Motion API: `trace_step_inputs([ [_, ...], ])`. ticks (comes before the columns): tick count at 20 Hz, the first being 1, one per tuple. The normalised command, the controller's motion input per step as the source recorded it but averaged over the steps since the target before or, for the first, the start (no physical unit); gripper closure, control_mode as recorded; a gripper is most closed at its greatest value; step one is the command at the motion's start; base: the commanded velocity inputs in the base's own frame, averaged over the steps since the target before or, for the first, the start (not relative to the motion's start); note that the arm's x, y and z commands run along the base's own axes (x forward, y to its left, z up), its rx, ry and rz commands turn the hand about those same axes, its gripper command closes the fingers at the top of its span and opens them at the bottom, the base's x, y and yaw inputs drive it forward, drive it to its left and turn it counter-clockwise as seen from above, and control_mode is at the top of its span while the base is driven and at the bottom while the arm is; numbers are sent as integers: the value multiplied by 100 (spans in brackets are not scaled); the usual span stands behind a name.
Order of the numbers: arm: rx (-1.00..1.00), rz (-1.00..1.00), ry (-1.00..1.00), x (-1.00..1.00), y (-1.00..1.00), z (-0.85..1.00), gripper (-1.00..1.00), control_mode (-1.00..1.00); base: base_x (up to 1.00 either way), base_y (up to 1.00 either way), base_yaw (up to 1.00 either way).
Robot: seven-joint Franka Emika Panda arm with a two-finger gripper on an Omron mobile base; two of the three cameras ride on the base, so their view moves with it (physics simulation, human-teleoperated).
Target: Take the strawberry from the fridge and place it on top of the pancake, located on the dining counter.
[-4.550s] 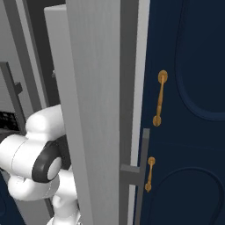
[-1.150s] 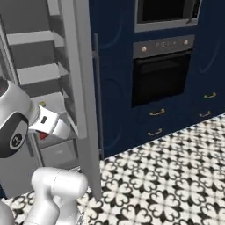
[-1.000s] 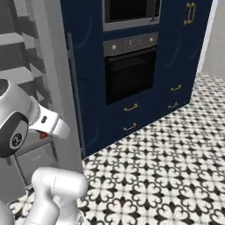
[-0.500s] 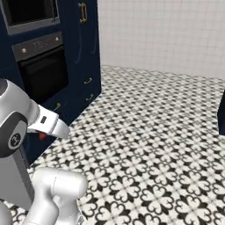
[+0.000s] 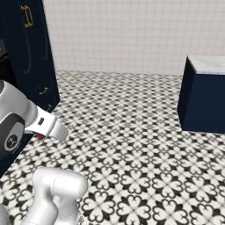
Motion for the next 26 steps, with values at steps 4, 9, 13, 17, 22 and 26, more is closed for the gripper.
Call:
trace_step_inputs([
  [4,0,0,0,0,0,0,100,100,100,-3,-15],
  [9,0,0,0,0,0,0,100,100,100,-1,-15],
  [13,0,0,0,0,0,0,100,100,100,0,-15],
  [17,0,0,0,0,0,0,100,100,100,0,-16],
  [22,0,0,0,0,0,0,100,100,100,0,-17],
  [26,0,0,0,0,0,0,100,100,100,0,-19],
])
